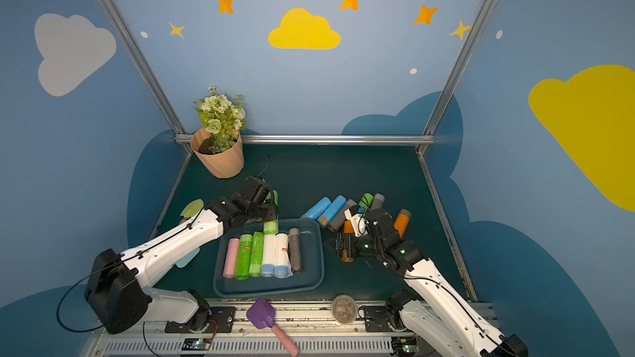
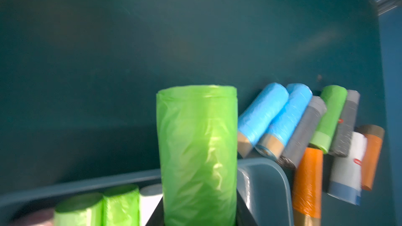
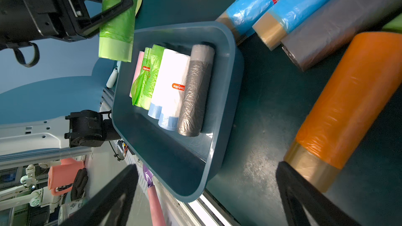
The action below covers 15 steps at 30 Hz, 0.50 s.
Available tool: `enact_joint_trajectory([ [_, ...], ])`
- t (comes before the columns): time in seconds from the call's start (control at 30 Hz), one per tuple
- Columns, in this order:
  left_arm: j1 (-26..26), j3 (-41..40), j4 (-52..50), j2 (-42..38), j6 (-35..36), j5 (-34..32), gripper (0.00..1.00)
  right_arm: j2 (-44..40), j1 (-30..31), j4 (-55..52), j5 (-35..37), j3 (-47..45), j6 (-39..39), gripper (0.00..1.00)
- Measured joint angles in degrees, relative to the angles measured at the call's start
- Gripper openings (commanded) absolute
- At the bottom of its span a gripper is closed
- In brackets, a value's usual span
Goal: Put the roll of trash bags into the storage box
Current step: Place the roll of trash bags in the storage box.
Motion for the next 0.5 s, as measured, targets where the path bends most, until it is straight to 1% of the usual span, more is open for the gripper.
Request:
enact_joint_trajectory([
  [0.23,-9.1,-1.1,3.0,1.5,-8.3,-0.6,0.36,-2.5,1.3,-1.5,1.4,-1.8,0.1,0.97],
  [0.33,-12.0,-1.1,4.3,3.3,-11.2,-0.9,0.36,-4.0,1.7,-2.3,2.2,-2.1,0.0,0.97],
  [0.5,-15.2,-1.1,6.1,6.4,-15.4,-1.5,0.36,-5.2,1.9,-3.9,2.9,-2.2,-0.2,0.97],
])
